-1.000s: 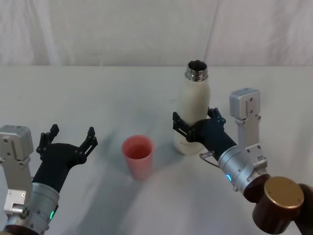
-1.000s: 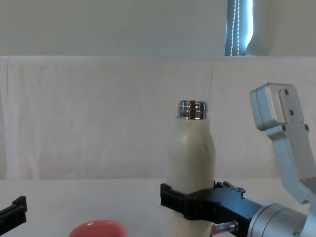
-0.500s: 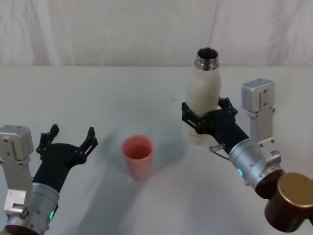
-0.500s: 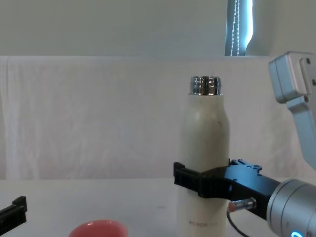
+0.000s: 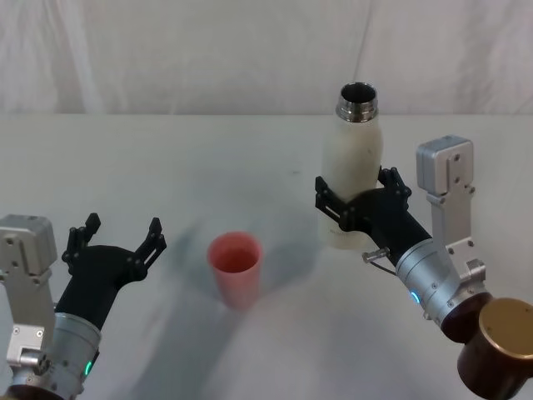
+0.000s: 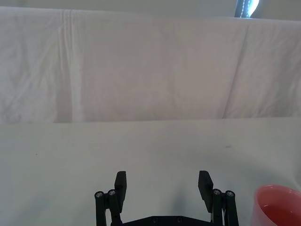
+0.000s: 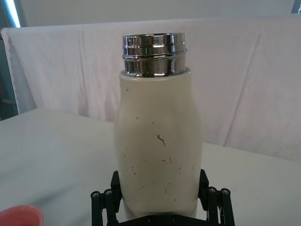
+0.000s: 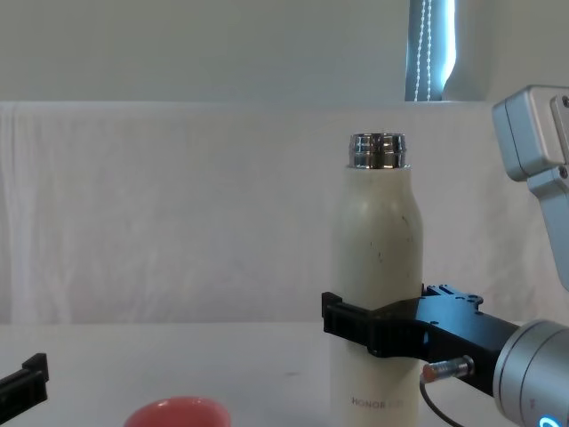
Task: Grasp the thermos with one hand and pour water into the cup lid.
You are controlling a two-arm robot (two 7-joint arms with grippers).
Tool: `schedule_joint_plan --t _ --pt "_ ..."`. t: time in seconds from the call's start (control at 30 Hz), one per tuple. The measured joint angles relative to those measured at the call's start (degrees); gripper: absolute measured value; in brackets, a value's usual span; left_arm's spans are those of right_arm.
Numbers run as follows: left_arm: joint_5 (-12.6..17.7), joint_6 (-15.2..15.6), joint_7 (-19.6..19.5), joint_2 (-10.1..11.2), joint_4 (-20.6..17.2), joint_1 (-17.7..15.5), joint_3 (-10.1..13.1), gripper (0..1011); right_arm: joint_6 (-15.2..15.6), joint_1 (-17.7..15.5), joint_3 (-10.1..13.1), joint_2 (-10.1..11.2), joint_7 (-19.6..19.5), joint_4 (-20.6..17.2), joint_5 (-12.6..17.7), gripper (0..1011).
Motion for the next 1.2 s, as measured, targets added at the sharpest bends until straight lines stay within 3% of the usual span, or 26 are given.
schedule_joint_plan --t 0.83,1.0,1.2 --pt "0.0 0.0 0.0 0.0 0.0 0.0 0.0 1001 -0.4 -0.1 0.0 0.2 0.0 -0.2 -0.3 960" --pt "0.0 0.0 0.0 0.0 0.0 0.0 0.0 1001 -1.4 -0.4 -0.3 0.8 -0.3 -0.8 -2.1 960" --pt "0.0 0.0 0.0 0.0 0.0 0.0 0.0 1001 -3.0 -0.3 -1.4 2.3 -0.8 -1.3 -6.8 960"
